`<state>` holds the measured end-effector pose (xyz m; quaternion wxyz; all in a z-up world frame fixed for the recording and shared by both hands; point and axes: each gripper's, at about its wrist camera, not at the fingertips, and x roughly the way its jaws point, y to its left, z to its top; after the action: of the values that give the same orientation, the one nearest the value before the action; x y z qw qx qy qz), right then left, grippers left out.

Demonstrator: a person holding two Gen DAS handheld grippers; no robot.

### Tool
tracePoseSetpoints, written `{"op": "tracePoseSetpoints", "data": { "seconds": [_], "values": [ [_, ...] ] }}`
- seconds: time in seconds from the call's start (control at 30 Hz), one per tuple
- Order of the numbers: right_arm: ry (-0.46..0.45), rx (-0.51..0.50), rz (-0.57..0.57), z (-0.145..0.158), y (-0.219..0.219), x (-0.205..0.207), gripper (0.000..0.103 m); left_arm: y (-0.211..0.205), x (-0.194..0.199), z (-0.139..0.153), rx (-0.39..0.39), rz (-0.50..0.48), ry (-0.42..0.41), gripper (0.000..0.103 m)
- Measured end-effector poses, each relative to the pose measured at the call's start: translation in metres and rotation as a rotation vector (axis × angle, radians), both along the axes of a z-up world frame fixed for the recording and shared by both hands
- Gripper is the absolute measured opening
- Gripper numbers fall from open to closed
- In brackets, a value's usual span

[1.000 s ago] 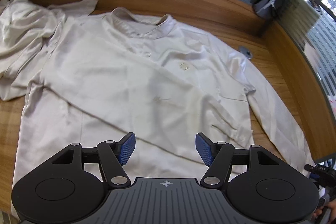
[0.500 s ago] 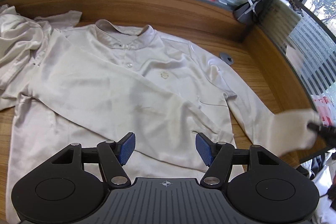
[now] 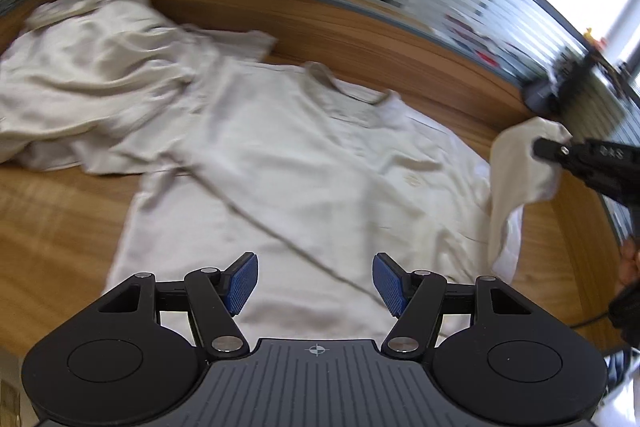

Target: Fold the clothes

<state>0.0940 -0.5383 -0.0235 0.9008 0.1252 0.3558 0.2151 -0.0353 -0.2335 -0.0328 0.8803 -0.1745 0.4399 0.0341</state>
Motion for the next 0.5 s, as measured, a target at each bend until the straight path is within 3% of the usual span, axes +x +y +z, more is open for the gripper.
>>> {"op": "tracePoseSetpoints", "data": {
  "seconds": [0.2,0.5],
  "values": [
    [0.036,-0.046,0.193,-0.006,0.107,0.030,0.006,0.058,-0.024,-0.001,0.010,0.102,0.021,0.066],
    [0.152,-0.132,0.408,-0.043,0.221,0.017,0.006,0.126,-0.041,-0.004,0.031,0.184,0.033,0.067]
  ]
}}
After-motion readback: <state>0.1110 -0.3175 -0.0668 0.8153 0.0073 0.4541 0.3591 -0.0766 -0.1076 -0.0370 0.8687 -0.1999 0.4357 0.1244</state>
